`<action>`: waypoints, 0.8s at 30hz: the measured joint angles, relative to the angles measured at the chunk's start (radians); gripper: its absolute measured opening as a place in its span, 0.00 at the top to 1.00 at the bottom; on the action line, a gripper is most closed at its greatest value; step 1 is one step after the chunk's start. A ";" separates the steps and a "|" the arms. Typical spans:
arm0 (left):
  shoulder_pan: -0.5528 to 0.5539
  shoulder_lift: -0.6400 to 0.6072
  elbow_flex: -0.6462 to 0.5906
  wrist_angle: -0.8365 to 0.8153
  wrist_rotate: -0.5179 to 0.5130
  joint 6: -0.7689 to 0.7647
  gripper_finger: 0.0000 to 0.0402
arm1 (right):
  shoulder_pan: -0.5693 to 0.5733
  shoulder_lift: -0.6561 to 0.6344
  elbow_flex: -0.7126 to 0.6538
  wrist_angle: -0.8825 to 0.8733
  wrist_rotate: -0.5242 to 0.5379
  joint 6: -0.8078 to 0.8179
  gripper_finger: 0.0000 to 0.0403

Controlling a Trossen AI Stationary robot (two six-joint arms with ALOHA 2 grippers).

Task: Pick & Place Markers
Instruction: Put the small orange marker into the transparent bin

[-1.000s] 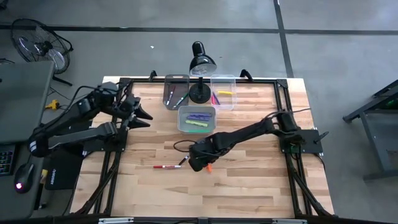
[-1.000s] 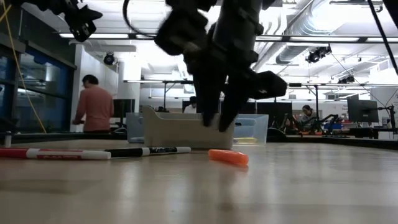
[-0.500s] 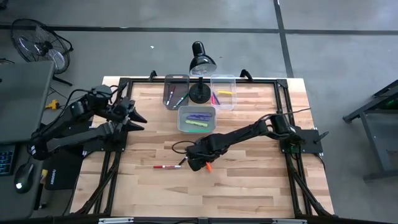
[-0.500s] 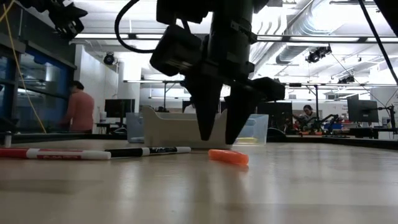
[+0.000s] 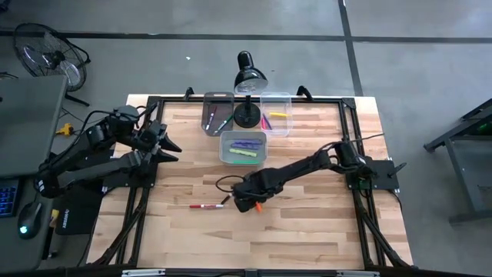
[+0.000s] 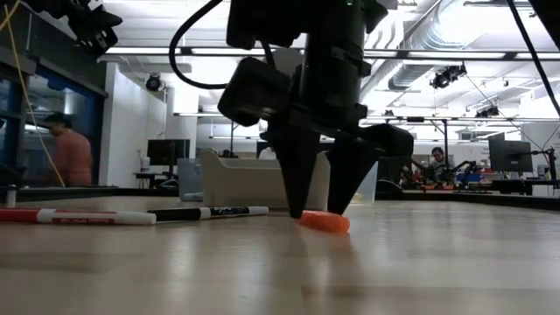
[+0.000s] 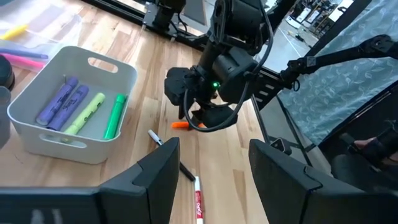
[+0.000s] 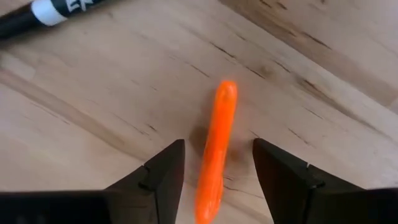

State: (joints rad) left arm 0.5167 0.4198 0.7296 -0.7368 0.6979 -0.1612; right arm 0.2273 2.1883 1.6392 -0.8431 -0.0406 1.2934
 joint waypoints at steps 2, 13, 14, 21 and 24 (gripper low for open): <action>0.000 0.000 0.000 0.000 0.000 0.002 0.53 | 0.005 0.000 -0.007 0.008 0.003 -0.004 0.56; 0.000 0.000 0.000 0.000 -0.019 0.008 0.53 | 0.042 -0.010 -0.091 0.066 0.032 -0.071 0.66; 0.000 0.000 0.000 0.000 -0.019 0.008 0.53 | 0.047 -0.011 -0.101 0.073 0.033 -0.074 0.67; 0.000 0.000 0.000 0.000 -0.019 0.008 0.53 | 0.060 -0.009 -0.115 0.105 0.037 -0.132 0.75; 0.000 0.000 0.000 0.000 -0.019 0.008 0.53 | 0.060 -0.009 -0.109 0.103 0.034 -0.165 0.80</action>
State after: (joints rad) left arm 0.5167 0.4198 0.7292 -0.7364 0.6788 -0.1535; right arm 0.2871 2.1796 1.5303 -0.7399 -0.0071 1.1283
